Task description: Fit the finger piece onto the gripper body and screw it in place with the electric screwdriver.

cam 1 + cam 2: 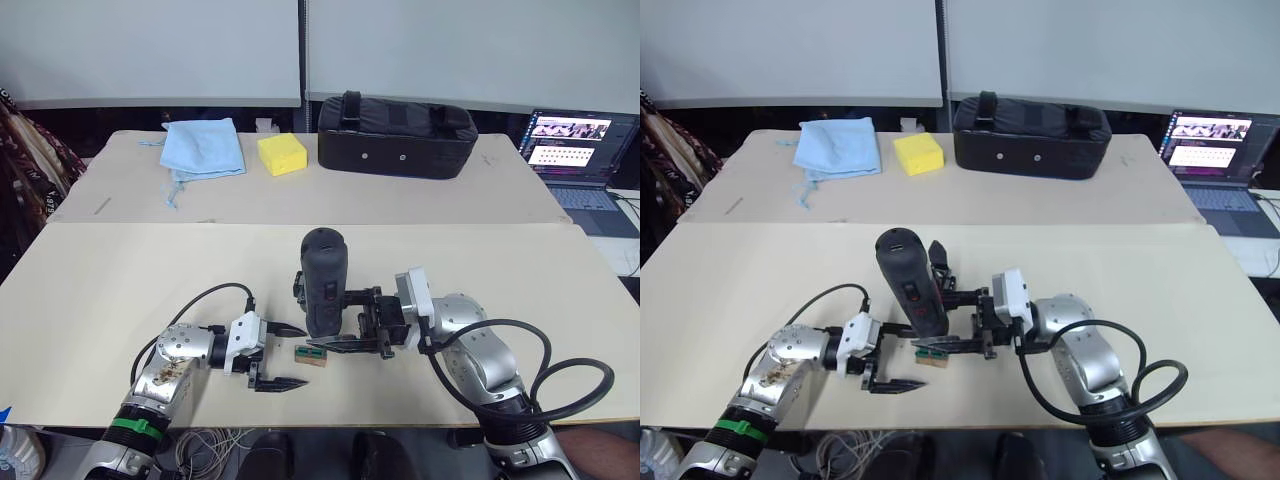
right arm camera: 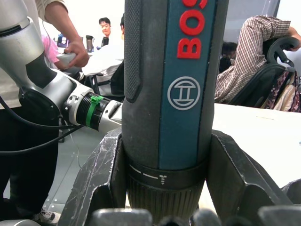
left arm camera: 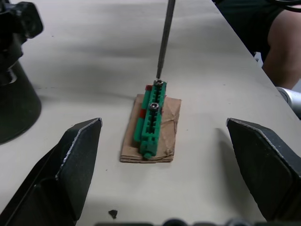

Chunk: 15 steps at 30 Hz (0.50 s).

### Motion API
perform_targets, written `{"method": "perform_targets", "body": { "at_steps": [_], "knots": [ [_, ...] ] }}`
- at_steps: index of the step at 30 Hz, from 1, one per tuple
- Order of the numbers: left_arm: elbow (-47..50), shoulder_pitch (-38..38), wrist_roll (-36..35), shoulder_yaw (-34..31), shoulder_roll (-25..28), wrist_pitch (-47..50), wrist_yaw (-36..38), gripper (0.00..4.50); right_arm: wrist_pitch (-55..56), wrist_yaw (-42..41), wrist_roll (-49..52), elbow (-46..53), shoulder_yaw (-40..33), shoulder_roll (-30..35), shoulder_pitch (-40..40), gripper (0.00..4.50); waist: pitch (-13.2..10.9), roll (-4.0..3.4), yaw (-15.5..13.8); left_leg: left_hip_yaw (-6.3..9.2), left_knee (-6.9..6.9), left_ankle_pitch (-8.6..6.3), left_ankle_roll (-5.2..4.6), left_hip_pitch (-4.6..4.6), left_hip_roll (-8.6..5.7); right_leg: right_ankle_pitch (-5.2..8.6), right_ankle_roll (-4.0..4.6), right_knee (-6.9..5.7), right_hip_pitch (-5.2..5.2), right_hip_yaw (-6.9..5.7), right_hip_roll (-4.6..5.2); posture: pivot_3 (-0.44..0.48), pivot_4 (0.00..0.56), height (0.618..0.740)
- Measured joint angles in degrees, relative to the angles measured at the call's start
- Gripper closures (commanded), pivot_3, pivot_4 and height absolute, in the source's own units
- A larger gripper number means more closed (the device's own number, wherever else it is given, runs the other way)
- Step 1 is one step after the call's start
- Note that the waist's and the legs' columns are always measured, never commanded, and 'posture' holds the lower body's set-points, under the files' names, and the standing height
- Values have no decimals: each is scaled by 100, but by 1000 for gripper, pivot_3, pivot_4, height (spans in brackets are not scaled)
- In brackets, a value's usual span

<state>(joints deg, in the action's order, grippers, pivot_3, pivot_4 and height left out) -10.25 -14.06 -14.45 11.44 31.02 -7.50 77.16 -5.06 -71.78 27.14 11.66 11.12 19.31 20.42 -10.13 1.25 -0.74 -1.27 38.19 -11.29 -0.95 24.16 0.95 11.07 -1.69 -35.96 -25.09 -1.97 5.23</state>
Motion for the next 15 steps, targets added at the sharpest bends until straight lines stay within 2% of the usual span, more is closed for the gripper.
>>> {"method": "perform_targets", "body": {
  "at_steps": [15],
  "knots": [
    [35,0,62,-3,-1,22,-13,0,62,-29,-16,-59,33,-1,0,2578,1,-1,-1,0,0,0,0,0,0,0,0,0,1,0,0,0,150,740]
  ]
}}
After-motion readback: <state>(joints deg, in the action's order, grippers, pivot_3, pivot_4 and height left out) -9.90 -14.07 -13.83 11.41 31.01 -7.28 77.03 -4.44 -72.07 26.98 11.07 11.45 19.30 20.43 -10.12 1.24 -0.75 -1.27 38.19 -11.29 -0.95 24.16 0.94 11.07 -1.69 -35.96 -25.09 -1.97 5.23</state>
